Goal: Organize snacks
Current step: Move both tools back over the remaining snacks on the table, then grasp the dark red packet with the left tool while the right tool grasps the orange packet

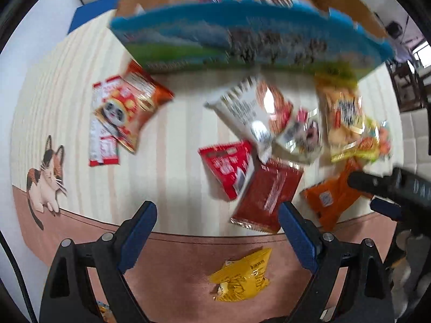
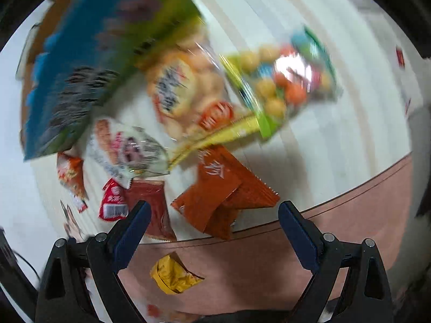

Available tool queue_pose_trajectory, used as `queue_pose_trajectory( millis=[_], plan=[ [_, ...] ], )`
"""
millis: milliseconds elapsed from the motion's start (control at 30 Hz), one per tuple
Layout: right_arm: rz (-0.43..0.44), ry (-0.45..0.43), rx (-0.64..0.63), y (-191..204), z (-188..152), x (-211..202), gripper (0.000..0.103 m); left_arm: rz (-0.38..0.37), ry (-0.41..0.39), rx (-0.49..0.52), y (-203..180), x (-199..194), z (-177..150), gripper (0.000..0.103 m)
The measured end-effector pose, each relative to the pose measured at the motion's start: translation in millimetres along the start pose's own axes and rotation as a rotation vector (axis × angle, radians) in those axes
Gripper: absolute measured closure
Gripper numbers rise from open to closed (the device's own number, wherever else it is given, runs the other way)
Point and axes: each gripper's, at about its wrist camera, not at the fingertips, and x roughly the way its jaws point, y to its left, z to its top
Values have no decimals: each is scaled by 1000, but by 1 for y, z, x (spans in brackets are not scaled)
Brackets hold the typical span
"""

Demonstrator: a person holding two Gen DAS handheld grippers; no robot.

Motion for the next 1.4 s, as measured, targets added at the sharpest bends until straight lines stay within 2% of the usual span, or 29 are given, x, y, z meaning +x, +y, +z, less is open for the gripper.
queue_pose_trajectory(
  millis=[67, 100, 133, 167, 200, 233, 333, 400, 467, 500, 567, 600, 633, 667, 733, 867, 933, 967, 1033, 1400],
  plan=[
    [13, 23, 35, -1, 2, 14, 9, 9, 22, 20, -7, 10, -5, 11],
    [9, 36, 43, 0, 3, 23, 14, -11, 39, 9, -10, 13, -6, 11],
    [-1, 47, 40, 1, 4, 29, 25, -10, 46, 16, -13, 16, -7, 11],
    [-26, 41, 17, 5, 3, 29, 27, -7, 50, 25, -16, 19, -9, 11],
    [-54, 35, -15, 9, 2, 29, 40, -3, 53, 32, -19, 21, -10, 11],
    [-78, 45, -56, 12, 1, 30, 47, -6, 56, 39, -22, 23, -10, 11],
    [-141, 93, -166, 13, -2, 31, 48, -18, 78, 63, -35, 30, -11, 11],
    [-216, 99, -256, 11, -4, 28, 48, -27, 93, 79, -44, 36, -10, 11],
    [-253, 95, -295, 8, -5, 25, 48, -30, 111, 97, -53, 43, -9, 11],
    [-276, 93, -304, 7, -5, 23, 47, -31, 125, 102, -57, 48, -8, 11],
    [-304, 80, -310, 5, -6, 22, 39, -50, 152, 103, -63, 58, -6, 11],
    [-298, 76, -305, 5, -7, 22, 34, -52, 163, 104, -64, 61, -4, 13],
    [-289, 77, -290, 2, -8, 23, 32, -47, 167, 100, -64, 65, -3, 22],
    [-282, 91, -264, 0, -10, 26, 32, -55, 170, 96, -64, 66, -2, 38],
    [-255, 111, -228, -8, -10, 29, 32, -46, 169, 88, -64, 67, -2, 47],
    [-273, 89, -221, -9, -20, 38, 36, -24, 188, 95, -59, 67, -3, 49],
    [-303, 65, -230, -7, -28, 38, 42, -15, 189, 84, -54, 66, -4, 49],
    [-297, 54, -232, -6, -30, 38, 43, -15, 192, 75, -46, 64, 3, 49],
    [-290, 43, -234, -3, -33, 36, 47, -21, 199, 50, -37, 65, -2, 49],
    [-188, 53, -291, 1, -73, 1, 54, -88, 183, 20, -22, 28, -51, 49]
  ],
)
